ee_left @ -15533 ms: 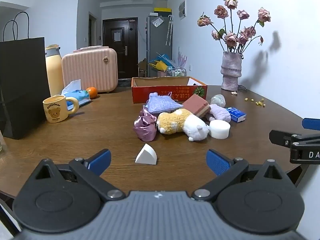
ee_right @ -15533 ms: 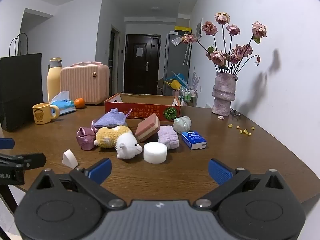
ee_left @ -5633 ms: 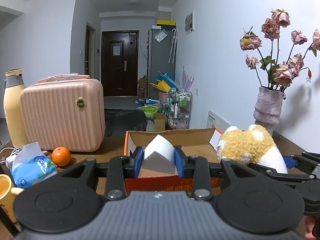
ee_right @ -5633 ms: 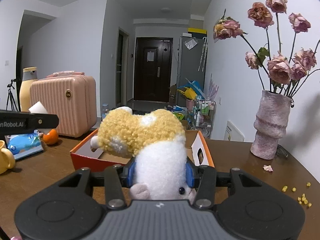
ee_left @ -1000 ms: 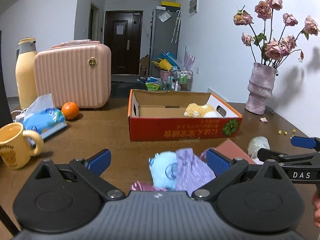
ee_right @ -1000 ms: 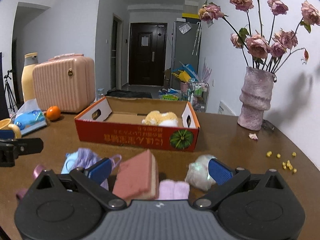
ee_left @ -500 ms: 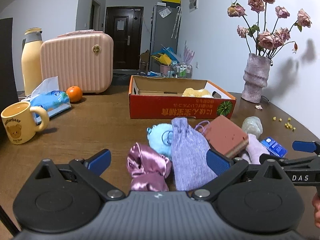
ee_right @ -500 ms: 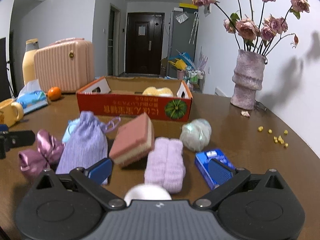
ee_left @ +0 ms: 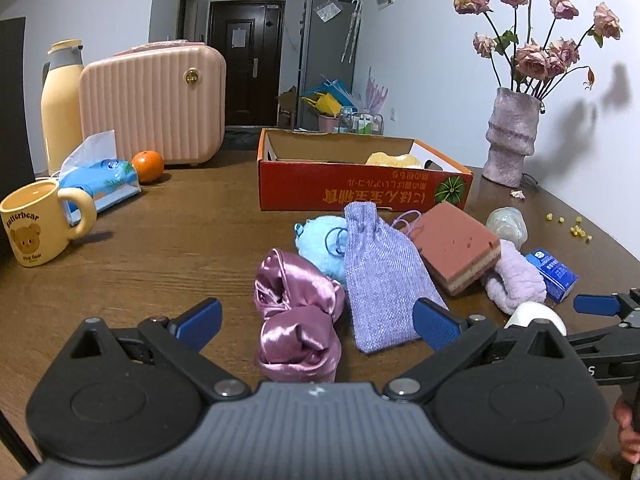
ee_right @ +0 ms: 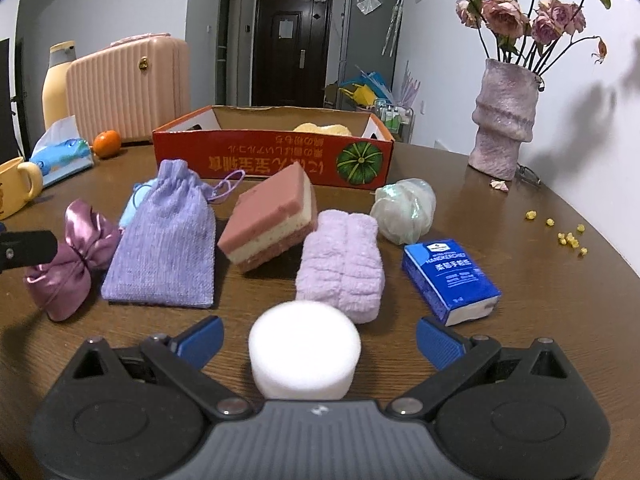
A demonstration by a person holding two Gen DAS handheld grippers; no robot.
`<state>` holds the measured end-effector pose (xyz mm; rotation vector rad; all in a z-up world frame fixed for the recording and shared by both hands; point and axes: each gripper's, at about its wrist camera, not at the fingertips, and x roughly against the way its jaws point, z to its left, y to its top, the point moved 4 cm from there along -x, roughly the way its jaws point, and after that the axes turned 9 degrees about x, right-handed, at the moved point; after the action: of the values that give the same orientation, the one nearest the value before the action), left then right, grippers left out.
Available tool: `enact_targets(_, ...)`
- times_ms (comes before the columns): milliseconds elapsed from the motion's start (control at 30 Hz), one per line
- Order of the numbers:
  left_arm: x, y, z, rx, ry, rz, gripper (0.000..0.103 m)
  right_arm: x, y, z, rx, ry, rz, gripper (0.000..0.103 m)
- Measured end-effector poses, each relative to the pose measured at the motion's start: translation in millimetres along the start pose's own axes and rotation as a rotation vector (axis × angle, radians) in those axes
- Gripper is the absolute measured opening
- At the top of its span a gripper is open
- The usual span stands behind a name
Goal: Organize soft objects
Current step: 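Withdraw both tools from the box back over the remaining items, then close the right tool on the round white sponge while the left tool grasps the pink scrunchie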
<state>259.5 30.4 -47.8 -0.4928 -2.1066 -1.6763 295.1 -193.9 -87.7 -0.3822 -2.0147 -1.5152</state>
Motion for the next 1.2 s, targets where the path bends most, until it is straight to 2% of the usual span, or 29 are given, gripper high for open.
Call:
enact_targets(133,-1.2,-0.6,1.5,0.004,-0.001,0.005,0.103,-4.0,-1.8,0.2,-0.003,0.004,0.009,0.100)
enact_targets(267,-2.4,-1.8,0.1,-0.001,0.003,0.010,0.103,-7.9,-3.6,-0.4,-0.010,0.022,0.019,0.090)
enact_targets(367,-3.9,-2.6,-0.7,-0.006,0.009,0.015,0.103,-9.7,-4.9,0.8,-0.011,0.040,0.023,0.075)
enact_targets(433,-5.1,-3.0,-0.7,-0.008,0.013,0.019,0.103,-10.5,-5.9,1.0,-0.015,0.055,0.025,0.056)
enact_targets(800,-13.3,-3.8,1.3,-0.023,0.057,0.040,0.103,3.9,-3.6,-1.9,-0.044,0.094,-0.073,0.054)
enact_targets(1033,-21.2,2.2,11.9,-0.085,0.126,0.047,0.103,9.0,-2.7,-7.8,-0.077,0.090,-0.113,0.054)
enact_targets(1200,-32.3,3.4,12.6,-0.111,0.129,0.081,0.103,10.3,-2.9,-10.7,-0.093,0.089,-0.126,0.054)
